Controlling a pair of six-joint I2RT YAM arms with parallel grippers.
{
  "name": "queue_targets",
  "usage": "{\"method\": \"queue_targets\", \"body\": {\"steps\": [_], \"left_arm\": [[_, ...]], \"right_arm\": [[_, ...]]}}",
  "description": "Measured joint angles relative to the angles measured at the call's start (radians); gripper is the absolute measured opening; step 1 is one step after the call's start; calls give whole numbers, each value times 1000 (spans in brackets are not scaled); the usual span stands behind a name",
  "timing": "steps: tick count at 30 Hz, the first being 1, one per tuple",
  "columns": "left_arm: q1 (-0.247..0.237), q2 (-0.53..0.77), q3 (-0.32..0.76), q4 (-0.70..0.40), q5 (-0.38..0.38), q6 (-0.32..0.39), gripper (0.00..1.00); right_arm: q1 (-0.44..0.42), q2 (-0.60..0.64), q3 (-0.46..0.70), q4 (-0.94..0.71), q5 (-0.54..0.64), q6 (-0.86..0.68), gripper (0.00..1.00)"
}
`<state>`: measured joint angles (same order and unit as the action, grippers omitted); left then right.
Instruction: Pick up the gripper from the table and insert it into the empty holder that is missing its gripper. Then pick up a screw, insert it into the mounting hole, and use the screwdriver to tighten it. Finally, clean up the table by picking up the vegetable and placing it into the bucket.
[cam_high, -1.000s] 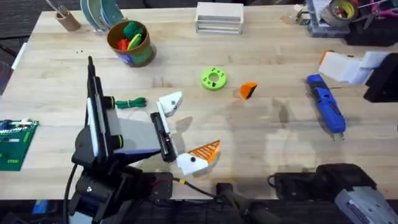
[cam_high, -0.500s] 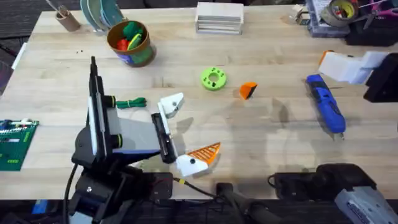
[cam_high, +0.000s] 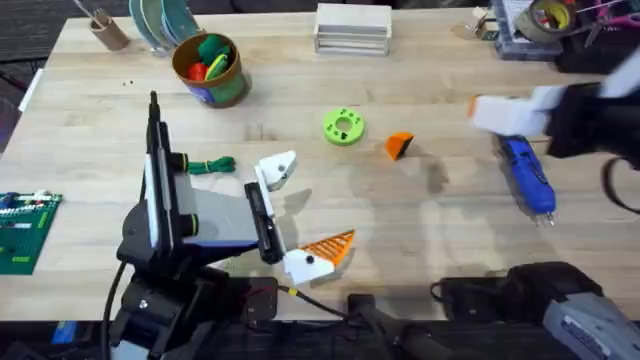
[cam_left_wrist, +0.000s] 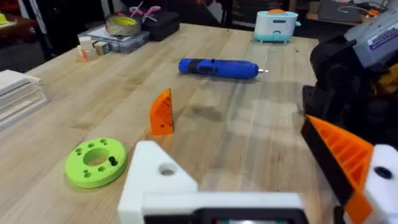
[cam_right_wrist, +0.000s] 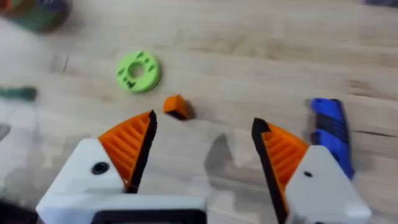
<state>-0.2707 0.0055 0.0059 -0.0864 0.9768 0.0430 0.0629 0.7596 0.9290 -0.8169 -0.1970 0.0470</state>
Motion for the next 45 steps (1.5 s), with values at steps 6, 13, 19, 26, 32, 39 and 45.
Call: {"method": "queue_targets", "body": {"steps": [6, 13, 19, 26, 32, 39, 45], "left_arm": [[0, 0, 0, 0, 0, 0, 992], [0, 0, 0, 0, 0, 0, 993], [0, 0, 0, 0, 0, 0, 993], [0, 0, 0, 0, 0, 0, 992], [0, 0, 0, 0, 0, 0, 993], [0, 0, 0, 0, 0, 0, 993], [0, 0, 0, 0, 0, 0, 993]], "right_arm": [[161, 122, 0, 1, -31, -38, 987], [190, 258, 0, 16, -32, -52, 986], [276, 416, 0, 34, 43, -94, 986], [434, 567, 0, 122, 238, -120, 986], [452, 648, 0, 210, 292, -127, 921], [452, 669, 0, 227, 313, -130, 610], [452, 669, 0, 234, 313, -130, 492]]}}
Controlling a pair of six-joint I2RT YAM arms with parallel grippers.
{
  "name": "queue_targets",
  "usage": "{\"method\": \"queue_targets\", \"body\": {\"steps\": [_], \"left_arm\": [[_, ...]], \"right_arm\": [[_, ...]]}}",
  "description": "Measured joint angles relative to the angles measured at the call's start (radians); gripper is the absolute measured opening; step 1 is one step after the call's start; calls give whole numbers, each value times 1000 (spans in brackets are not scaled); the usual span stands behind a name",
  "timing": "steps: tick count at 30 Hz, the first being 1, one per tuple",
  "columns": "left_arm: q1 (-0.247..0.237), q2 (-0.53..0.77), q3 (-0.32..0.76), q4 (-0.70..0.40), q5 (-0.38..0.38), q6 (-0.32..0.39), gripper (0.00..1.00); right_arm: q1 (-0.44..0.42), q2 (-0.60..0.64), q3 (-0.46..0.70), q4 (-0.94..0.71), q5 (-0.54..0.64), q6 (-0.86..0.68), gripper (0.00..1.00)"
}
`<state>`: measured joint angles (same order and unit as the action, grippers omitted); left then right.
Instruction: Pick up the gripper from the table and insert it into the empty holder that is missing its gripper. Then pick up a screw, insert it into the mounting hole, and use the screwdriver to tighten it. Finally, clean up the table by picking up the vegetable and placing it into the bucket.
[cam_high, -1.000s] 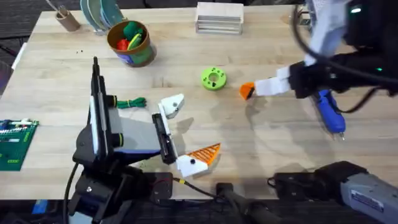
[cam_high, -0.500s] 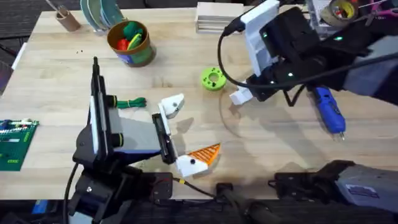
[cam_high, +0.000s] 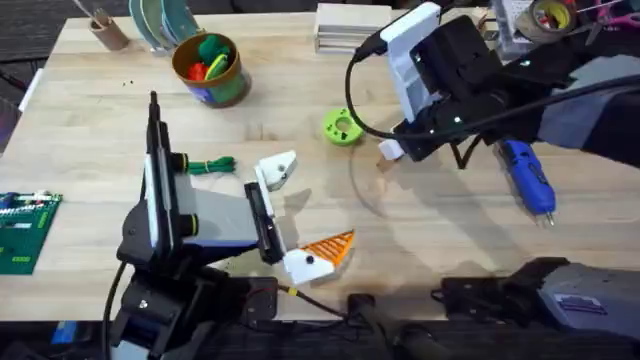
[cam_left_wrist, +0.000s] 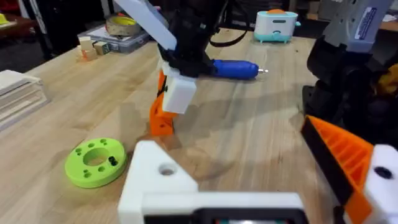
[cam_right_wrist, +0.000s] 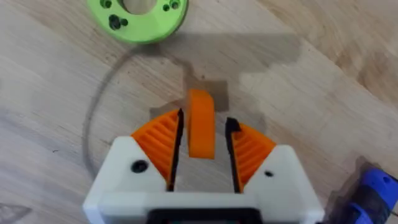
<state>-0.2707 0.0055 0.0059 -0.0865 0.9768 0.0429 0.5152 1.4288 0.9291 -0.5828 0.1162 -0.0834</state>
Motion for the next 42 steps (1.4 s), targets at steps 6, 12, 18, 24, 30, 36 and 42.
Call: {"method": "queue_targets", "body": {"steps": [6, 12, 18, 24, 30, 36, 42], "left_arm": [[0, 0, 0, 0, 0, 0, 993], [0, 0, 0, 0, 0, 0, 992], [0, 0, 0, 0, 0, 0, 993], [0, 0, 0, 0, 0, 0, 993], [0, 0, 0, 0, 0, 0, 993], [0, 0, 0, 0, 0, 0, 993], [0, 0, 0, 0, 0, 0, 992]], "right_arm": [[0, 0, 0, 0, 0, 0, 336], [0, -15, 0, -1, 0, 0, 209], [0, -93, 0, -13, 0, 0, 91], [0, -206, 0, -44, 0, 10, 20], [0, -360, 1, -71, 0, 36, 18], [0, -492, 2, -151, 0, 74, 18], [0, -593, 2, -189, -69, 135, 18]]}}
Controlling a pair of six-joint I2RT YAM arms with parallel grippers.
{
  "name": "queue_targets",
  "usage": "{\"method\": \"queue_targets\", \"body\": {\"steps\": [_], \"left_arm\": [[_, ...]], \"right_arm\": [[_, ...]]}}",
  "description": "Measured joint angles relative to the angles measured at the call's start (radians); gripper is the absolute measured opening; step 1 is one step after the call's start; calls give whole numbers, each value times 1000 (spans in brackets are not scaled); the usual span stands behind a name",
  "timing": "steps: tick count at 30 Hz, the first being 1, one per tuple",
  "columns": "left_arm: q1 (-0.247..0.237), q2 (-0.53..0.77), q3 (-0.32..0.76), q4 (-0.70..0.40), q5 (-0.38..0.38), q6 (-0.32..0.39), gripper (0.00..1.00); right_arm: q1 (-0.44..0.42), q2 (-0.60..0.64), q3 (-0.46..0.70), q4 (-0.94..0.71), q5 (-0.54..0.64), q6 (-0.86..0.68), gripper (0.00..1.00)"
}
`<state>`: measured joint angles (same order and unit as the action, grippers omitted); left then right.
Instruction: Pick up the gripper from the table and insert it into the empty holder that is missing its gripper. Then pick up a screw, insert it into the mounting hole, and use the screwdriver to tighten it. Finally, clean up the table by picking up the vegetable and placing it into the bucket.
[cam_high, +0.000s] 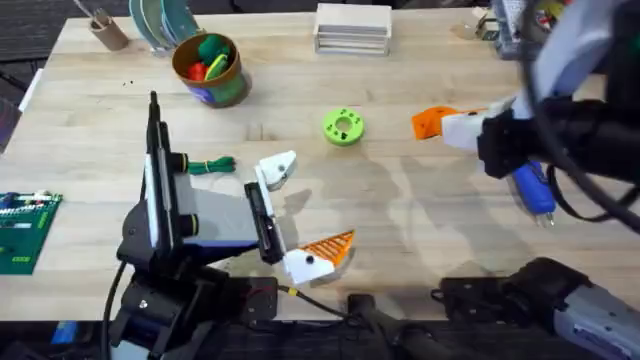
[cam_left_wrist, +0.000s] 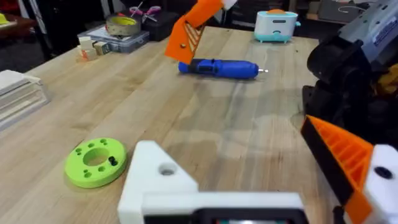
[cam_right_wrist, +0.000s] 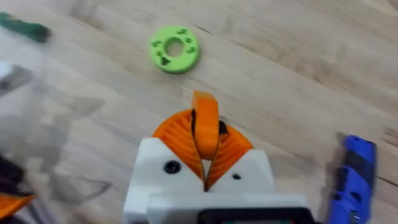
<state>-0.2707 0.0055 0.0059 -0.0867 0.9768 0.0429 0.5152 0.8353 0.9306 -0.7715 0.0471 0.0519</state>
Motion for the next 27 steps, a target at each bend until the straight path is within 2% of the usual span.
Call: {"method": "queue_targets", "body": {"steps": [5, 9, 18, 22, 27], "left_arm": [[0, 0, 0, 0, 0, 0, 993], [0, 0, 0, 0, 0, 0, 993], [0, 0, 0, 0, 0, 0, 993], [0, 0, 0, 0, 0, 0, 993], [0, 0, 0, 0, 0, 0, 994]], "right_arm": [[0, -26, -5, 27, -162, 69, 16], [0, -32, -77, 122, -302, 133, 16], [0, -50, -276, 440, -549, 323, 15], [0, -51, -372, 631, -647, 430, 15], [0, -51, -474, 829, -708, 587, 15]]}}
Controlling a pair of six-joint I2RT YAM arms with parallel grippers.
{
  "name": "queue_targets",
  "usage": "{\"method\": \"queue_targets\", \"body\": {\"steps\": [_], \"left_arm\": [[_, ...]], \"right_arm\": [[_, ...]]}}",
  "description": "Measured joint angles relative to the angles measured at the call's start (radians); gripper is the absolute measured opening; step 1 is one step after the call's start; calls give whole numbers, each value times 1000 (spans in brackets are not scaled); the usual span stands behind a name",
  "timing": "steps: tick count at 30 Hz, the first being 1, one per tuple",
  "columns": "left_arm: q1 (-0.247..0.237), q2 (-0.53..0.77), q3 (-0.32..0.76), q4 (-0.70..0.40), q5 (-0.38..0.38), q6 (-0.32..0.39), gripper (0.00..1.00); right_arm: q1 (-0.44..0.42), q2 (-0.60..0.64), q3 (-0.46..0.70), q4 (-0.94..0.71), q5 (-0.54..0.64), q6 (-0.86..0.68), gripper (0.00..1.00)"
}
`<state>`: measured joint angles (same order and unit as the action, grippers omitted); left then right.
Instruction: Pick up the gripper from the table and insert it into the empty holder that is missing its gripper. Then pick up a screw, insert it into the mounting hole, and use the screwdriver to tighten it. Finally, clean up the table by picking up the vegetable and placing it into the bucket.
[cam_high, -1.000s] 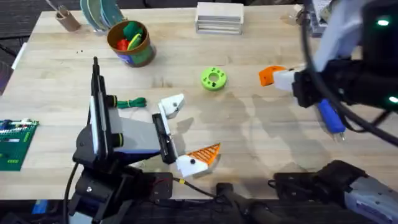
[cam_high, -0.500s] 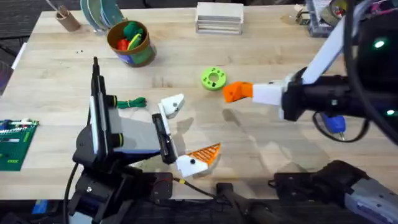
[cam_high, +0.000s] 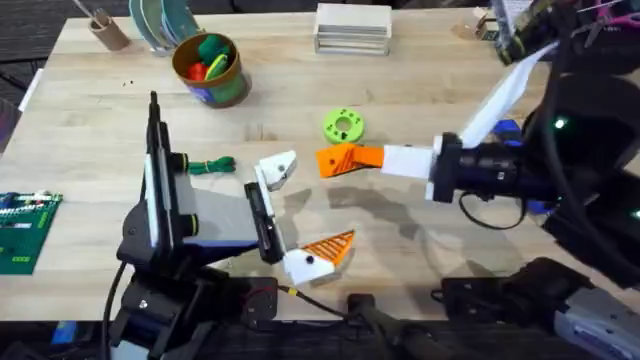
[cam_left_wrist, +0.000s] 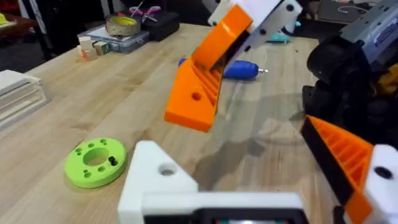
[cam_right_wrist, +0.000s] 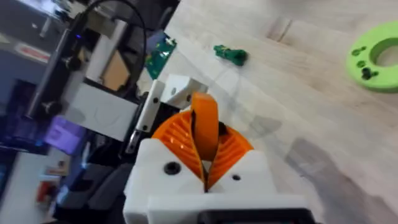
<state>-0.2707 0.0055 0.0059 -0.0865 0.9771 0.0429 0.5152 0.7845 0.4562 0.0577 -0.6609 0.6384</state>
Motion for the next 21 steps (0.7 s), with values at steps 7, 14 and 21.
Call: {"method": "queue_targets", "body": {"steps": [7, 14, 21], "left_arm": [[0, 0, 0, 0, 0, 0, 993], [0, 0, 0, 0, 0, 0, 994], [0, 0, 0, 0, -3, -4, 993]], "right_arm": [[0, 1, -95, 153, -22, 178, 15], [27, 88, -99, 275, -26, 280, 15], [99, 237, -99, 440, -34, 352, 14]]}}
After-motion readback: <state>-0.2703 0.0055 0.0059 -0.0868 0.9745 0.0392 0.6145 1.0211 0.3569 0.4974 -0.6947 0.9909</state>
